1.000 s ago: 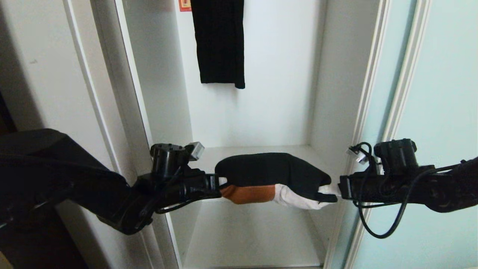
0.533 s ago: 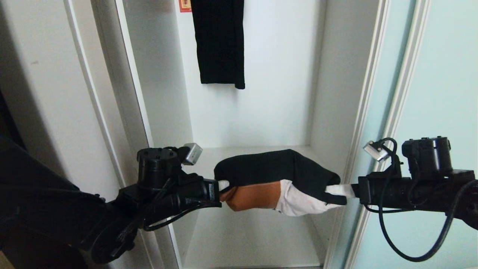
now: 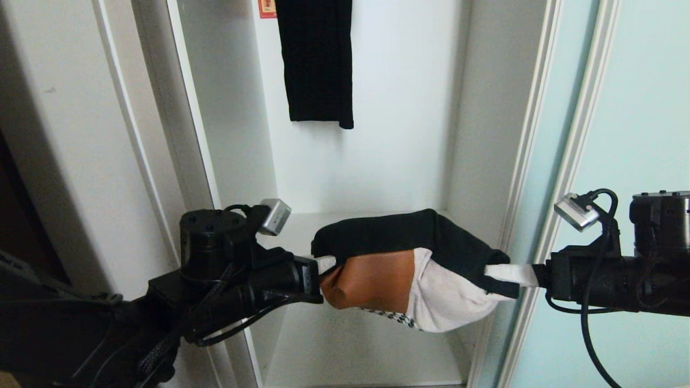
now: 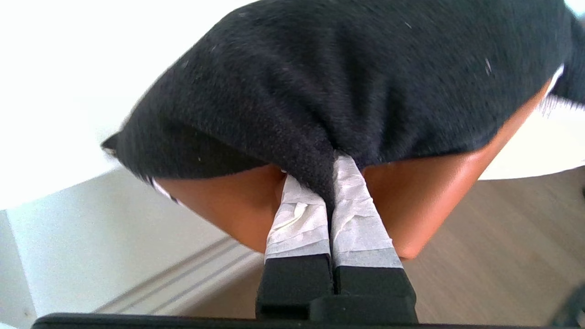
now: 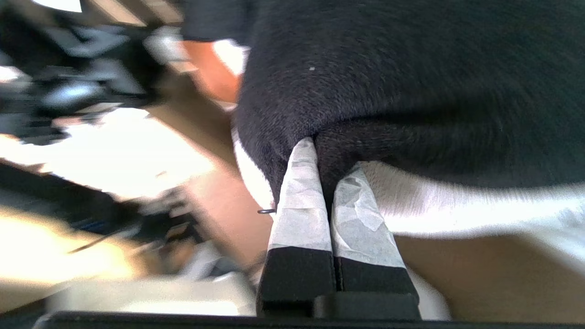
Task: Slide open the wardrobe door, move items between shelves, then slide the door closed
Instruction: Place the pillow on the lower shelf
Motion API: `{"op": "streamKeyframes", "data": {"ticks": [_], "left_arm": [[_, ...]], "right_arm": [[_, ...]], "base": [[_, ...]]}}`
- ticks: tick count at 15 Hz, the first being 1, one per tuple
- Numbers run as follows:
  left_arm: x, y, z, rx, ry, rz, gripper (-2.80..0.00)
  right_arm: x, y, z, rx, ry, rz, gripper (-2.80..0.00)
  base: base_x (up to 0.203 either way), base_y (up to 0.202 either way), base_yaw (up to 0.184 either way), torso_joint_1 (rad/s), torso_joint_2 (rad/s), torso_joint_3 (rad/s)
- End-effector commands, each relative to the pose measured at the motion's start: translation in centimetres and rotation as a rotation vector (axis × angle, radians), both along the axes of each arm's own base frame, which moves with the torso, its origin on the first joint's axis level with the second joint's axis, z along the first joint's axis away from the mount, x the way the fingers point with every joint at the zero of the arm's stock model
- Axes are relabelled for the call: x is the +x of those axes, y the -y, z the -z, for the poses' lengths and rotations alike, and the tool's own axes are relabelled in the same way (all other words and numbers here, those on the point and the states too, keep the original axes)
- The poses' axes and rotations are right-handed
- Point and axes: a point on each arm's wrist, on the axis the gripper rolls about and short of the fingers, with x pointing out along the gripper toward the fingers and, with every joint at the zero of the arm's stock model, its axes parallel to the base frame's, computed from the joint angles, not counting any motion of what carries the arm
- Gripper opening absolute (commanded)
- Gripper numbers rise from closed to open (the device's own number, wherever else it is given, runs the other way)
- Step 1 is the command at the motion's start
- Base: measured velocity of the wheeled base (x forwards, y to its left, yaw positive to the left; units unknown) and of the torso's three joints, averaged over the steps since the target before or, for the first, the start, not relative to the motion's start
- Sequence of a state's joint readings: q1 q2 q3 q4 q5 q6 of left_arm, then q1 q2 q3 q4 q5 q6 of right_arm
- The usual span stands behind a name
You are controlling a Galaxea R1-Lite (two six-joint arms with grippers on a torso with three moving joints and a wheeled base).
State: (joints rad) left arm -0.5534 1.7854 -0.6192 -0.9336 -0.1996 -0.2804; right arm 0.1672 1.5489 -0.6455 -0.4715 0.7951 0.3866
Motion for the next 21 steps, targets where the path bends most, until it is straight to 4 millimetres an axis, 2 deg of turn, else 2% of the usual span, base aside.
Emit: {"op": "streamKeyframes", "data": {"ticks": [1, 4, 10, 21], "left_arm": [[-1.31, 0.09, -0.18, -0.004, 0.001, 0.026, -2.80], [-1.85, -0.28, -0.75, -0.010, 0.013, 0.016, -2.80], [-1.68, -0.23, -0.60, -0.007, 0.009, -0.004, -2.80], [-1.18, 0.05, -0.45, -0.006, 0.007, -0.005, -2.80]], "right_arm": [[-0.34, -0.03, -0.17, 0.038, -0.017, -0.039, -2.80], [-0.26, -0.04, -0.31, 0.041, -0.018, -0.037, -2.80], [0.24, -0.12, 0.55, 0.035, -0.050, -0.037, -2.80], [-0.05, -0.03, 0.10, 0.038, -0.032, -0.035, -2.80]], "base": [[0.000, 0.000, 0.000, 0.000, 0.00, 0.000], [0.000, 0.000, 0.000, 0.000, 0.00, 0.000], [0.000, 0.000, 0.000, 0.000, 0.00, 0.000], [-0.190, 0.000, 0.000, 0.003, 0.00, 0.002]]}}
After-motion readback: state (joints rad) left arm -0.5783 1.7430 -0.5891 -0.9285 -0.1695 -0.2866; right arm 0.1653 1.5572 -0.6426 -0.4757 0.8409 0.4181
